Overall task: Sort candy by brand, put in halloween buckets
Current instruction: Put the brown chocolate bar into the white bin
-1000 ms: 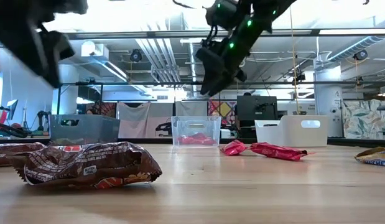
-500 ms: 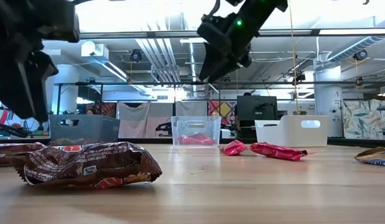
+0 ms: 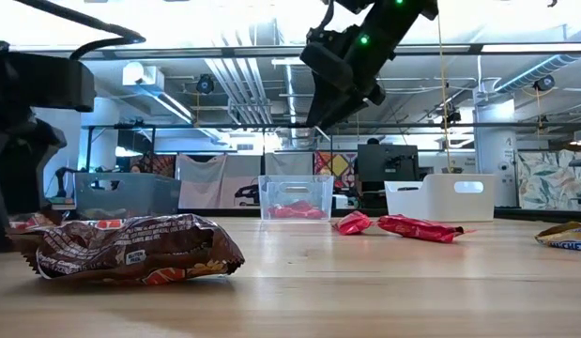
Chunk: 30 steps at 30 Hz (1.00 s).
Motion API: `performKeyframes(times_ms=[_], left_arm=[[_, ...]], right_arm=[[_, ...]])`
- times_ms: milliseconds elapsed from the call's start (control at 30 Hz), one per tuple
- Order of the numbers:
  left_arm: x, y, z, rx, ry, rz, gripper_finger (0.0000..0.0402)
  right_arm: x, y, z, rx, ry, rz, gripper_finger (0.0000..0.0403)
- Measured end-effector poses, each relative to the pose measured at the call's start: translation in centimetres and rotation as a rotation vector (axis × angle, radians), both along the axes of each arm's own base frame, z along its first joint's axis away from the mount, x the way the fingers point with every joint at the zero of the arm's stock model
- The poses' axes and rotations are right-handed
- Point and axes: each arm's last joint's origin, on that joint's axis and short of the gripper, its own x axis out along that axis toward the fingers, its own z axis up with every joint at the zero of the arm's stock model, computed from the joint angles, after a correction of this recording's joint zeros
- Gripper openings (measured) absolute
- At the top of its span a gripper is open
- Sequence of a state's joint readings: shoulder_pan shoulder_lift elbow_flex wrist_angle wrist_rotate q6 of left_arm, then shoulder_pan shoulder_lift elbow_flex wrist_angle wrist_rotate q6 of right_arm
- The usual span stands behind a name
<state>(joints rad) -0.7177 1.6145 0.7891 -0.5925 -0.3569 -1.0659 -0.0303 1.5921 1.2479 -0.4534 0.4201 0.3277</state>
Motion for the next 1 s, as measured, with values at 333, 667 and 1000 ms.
performKeyframes(times_ms=[333, 667, 1000], left_arm=[[-0.2, 0.0, 0.1, 0.027, 0.004, -0.076, 0.0199], [-0.1, 0.2, 0.4, 0.136, -0.032, -0.168, 0.0015], [0.4, 0.9, 2.7, 0.447, -0.217, -0.285, 0.0010]], right_arm=[[0.0, 0.0, -0.1, 0.002, 0.001, -0.005, 0.0196], [-0.1, 0.1, -0.4, 0.008, 0.008, -0.006, 0.0196], [1.3, 3.2, -2.3, 0.026, -0.161, 0.297, 0.0196]])
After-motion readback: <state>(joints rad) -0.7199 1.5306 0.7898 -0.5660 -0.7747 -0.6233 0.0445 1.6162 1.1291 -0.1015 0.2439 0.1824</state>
